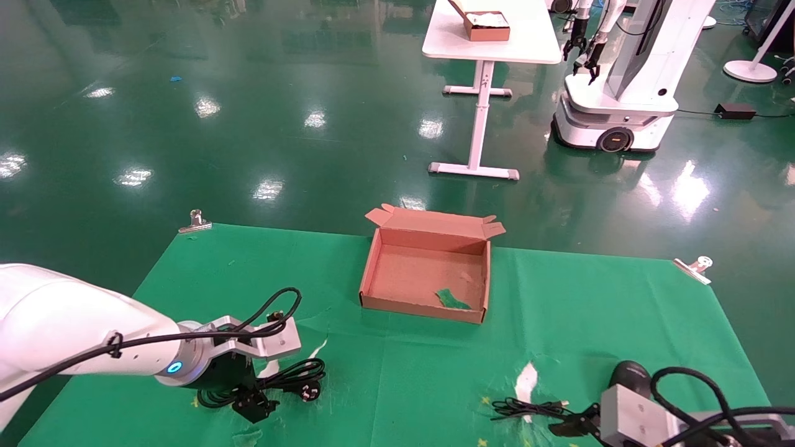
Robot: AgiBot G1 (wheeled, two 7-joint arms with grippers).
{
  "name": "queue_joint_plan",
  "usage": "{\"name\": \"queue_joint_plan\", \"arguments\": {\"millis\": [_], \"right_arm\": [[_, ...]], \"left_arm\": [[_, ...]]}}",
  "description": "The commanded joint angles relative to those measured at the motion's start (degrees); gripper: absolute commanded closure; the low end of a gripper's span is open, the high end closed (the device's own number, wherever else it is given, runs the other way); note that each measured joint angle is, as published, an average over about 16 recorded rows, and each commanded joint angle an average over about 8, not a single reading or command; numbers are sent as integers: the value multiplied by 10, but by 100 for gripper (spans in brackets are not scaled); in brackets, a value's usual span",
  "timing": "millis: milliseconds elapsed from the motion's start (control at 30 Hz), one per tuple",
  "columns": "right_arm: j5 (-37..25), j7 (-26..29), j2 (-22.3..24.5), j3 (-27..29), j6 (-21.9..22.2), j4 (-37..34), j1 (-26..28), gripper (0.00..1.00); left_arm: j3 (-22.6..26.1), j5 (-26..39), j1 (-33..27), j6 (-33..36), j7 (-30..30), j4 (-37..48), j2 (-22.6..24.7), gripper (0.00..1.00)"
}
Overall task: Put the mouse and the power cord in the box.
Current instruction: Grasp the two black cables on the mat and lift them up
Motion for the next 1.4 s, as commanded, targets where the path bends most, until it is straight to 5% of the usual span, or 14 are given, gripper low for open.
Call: {"name": "queue_joint_plan", "arguments": {"millis": [33, 467, 800, 1000, 1400], "right_arm": [[0, -1, 0, 0, 0, 0, 0, 0], [-23, 6, 2, -5, 5, 4, 7, 0], [-128, 10, -1, -24, -7, 2, 79, 0], [-207, -22, -63, -56, -23, -59, 149, 0], [-331, -137, -232, -140, -19, -290, 238, 0]], "left_arm": [[3, 8, -2, -4, -1, 9, 5, 0], [5, 16, 5, -30, 11, 24, 8, 0], [5, 15, 5, -30, 12, 25, 8, 0], [5, 15, 5, -30, 12, 25, 8, 0], [5, 15, 5, -30, 12, 25, 8, 0]]}}
